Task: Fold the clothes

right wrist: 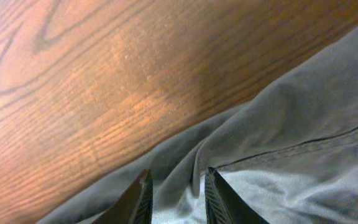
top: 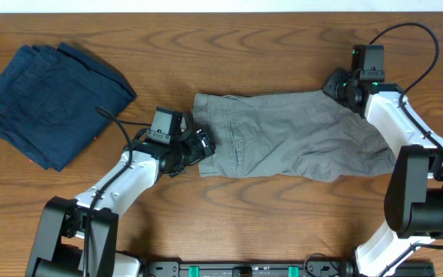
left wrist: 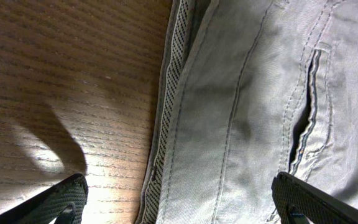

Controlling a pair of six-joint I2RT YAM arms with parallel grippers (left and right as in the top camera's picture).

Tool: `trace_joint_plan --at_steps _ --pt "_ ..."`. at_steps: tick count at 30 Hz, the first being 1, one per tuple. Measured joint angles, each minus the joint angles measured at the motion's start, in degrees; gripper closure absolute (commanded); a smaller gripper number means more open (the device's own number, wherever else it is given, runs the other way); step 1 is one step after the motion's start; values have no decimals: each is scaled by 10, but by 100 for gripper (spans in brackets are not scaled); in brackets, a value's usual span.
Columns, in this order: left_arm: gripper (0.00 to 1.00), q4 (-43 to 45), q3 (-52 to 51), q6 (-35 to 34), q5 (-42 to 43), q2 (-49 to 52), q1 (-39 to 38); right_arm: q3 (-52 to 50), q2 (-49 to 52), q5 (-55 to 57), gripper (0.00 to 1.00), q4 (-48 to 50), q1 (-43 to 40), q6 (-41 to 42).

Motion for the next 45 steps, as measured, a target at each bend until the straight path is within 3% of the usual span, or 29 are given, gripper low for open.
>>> trace_joint_plan --at_steps 13,20,29,33,40,45 --pt "5 51 0 15 9 0 0 2 -80 -73 73 -49 36 -105" --pt "5 36 0 15 9 0 0 2 -38 -87 73 -96 105 -163" --pt "5 30 0 16 9 0 0 0 63 -81 68 85 121 -162" --pt "4 28 0 16 10 0 0 1 86 -79 67 115 121 -156" --pt "3 28 0 17 10 0 0 1 97 -80 60 67 120 -147" --pt "1 44 0 17 10 0 0 1 75 -81 39 30 117 -141"
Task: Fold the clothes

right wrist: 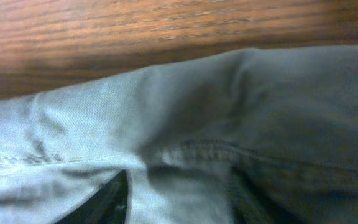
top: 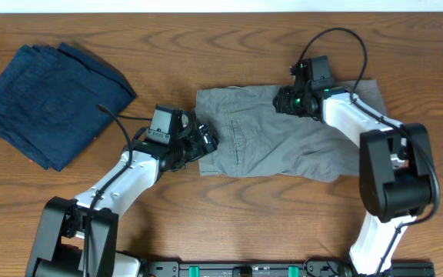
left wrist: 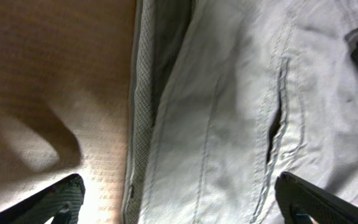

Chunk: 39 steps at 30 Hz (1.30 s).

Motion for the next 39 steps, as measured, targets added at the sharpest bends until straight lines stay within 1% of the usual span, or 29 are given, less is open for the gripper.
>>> trace_joint_plan --at_steps 3,8,11,15,18,19,22,24,25,26,28,30,33,35,36,39 --pt "1 10 0 9 0 0 0 -1 -44 2 34 -25 -14 -1" --pt "1 16 0 32 0 0 0 0 -152 5 30 -104 -29 -12" --pt "1 28 0 41 -2 4 0 2 -183 5 31 -167 -28 -19" --pt "1 60 0 45 -2 24 0 1 -183 5 36 -244 -28 -23" --pt "10 75 0 47 3 51 -1 1 -182 9 36 -278 -28 -24" --pt "17 85 1 46 5 55 -2 1 -182 12 36 -284 -28 -24" --pt "47 108 2 48 25 75 -9 1 -182 24 34 -297 -28 -23" --pt "77 113 2 51 38 87 -14 1 -182 31 36 -304 -28 -19" --pt "88 111 2 53 41 90 -16 1 -182 32 36 -307 -28 -17" --pt "94 108 2 53 45 95 -17 1 -182 33 39 -311 -28 -16" --pt "94 106 2 54 50 100 -19 1 -182 34 46 -326 -28 -12" --pt "94 100 2 57 58 98 -14 0 -182 36 51 -338 -27 -9" --pt "94 59 4 57 73 85 10 -12 -182 39 60 -337 -18 -3" --pt "94 28 7 57 84 66 34 -29 -182 39 64 -323 -10 -3" --pt "94 17 8 57 90 53 47 -43 -182 40 64 -312 -5 -2" --pt "94 0 17 57 109 1 78 -87 -181 18 69 -256 4 -2"
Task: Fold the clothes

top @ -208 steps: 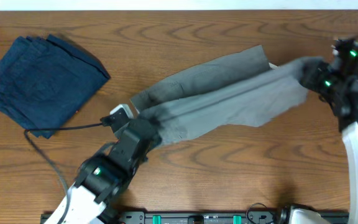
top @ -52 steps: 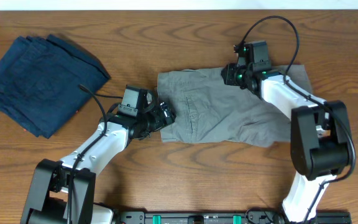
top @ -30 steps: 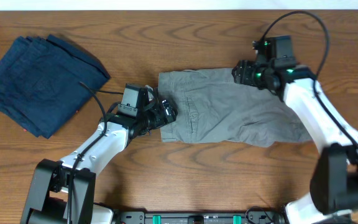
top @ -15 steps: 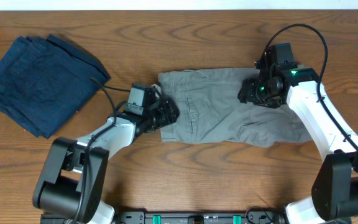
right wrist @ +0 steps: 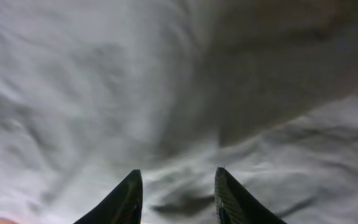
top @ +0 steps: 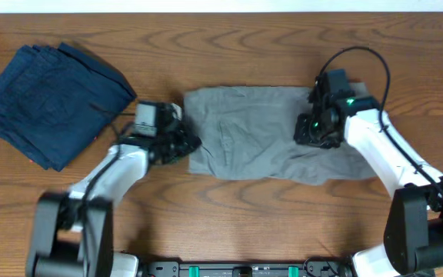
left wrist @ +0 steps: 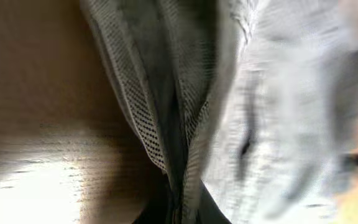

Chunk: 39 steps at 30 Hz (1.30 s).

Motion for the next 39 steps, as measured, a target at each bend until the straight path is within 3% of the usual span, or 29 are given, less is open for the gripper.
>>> trace_joint_plan --at_steps 6,13,19,26,32,39 --pt "94 -4 10 -9 28 -111 9 -70 1 -100 72 117 32 9" --pt "94 -3 12 -51 50 -205 9 -103 17 -122 72 218 107 30" --pt "94 7 17 -95 70 -233 9 -104 79 -130 73 321 169 66" --pt "94 47 17 -136 78 -233 -3 -103 111 -135 64 435 251 95" --pt "94 63 17 -150 80 -233 -47 -94 112 -145 54 412 255 86" --pt "93 59 17 -142 84 -232 -73 -69 51 -137 48 266 163 22"
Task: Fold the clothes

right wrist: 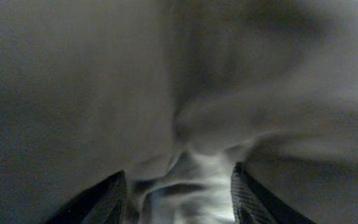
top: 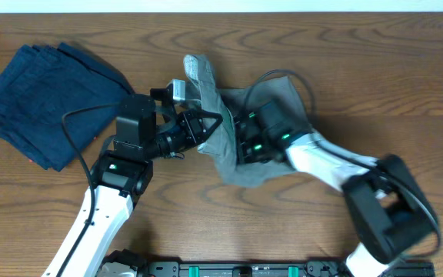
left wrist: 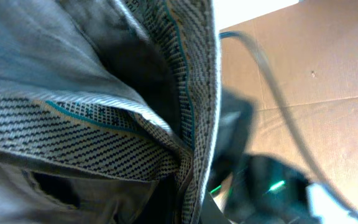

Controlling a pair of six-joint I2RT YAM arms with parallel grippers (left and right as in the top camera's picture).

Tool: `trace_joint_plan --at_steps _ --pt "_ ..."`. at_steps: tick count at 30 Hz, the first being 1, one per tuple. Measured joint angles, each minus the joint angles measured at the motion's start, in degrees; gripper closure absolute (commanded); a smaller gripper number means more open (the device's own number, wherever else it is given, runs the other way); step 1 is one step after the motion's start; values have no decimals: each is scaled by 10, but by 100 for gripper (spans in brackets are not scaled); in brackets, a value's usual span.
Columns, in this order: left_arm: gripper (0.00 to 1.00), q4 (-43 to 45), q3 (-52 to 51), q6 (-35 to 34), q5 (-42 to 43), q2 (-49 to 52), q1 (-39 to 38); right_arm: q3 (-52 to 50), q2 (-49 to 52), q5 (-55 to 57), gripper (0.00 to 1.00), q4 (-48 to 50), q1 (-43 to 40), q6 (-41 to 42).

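The grey shorts (top: 241,165) are bunched up at the table's middle, and one end (top: 198,73) is raised. My left gripper (top: 200,125) is shut on their patterned waistband (left wrist: 185,81), which fills the left wrist view above its fingertips (left wrist: 190,214). My right gripper (top: 241,144) is buried in the cloth just to the right. Its fingers (right wrist: 114,199) stand on either side of a thick fold of grey fabric (right wrist: 185,180) gripped between them. A folded dark blue garment (top: 52,100) lies at the far left.
The right arm (top: 321,158) reaches in low from the right, close to the left wrist. Its body and green light (left wrist: 272,186) show behind the waistband. Bare wooden table (top: 406,92) lies to the right and along the front.
The shorts were spread flat and are now gathered into a bunch, raised at the left. My left gripper has lifted the waistband. My right gripper has moved left, deep into the cloth beside it.
First the shorts lay spread out, my left gripper open at the waistband and my right at their far right corner. Then the right was over the shorts' upper middle. Then the left was shut on the waistband, the right pressing mid-cloth. Now both hold the bunched shorts.
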Motion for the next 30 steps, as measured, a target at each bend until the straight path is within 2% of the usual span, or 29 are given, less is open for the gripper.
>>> trace_joint_plan --at_steps 7,10,14,23,30 --pt "93 -4 0 8 0 6 -1 29 -97 40 53 -125 -156 -66" --pt "94 -3 0 9 0 8 -1 27 -95 68 53 -186 -213 -91" --pt "93 10 0 9 0 8 -1 10 -79 88 54 -203 -254 -120" --pt "94 50 0 6 -24 14 -47 -28 -27 123 62 -180 -267 -141" --pt "94 128 0 3 -65 62 -128 -28 -26 135 65 -178 -215 -121"
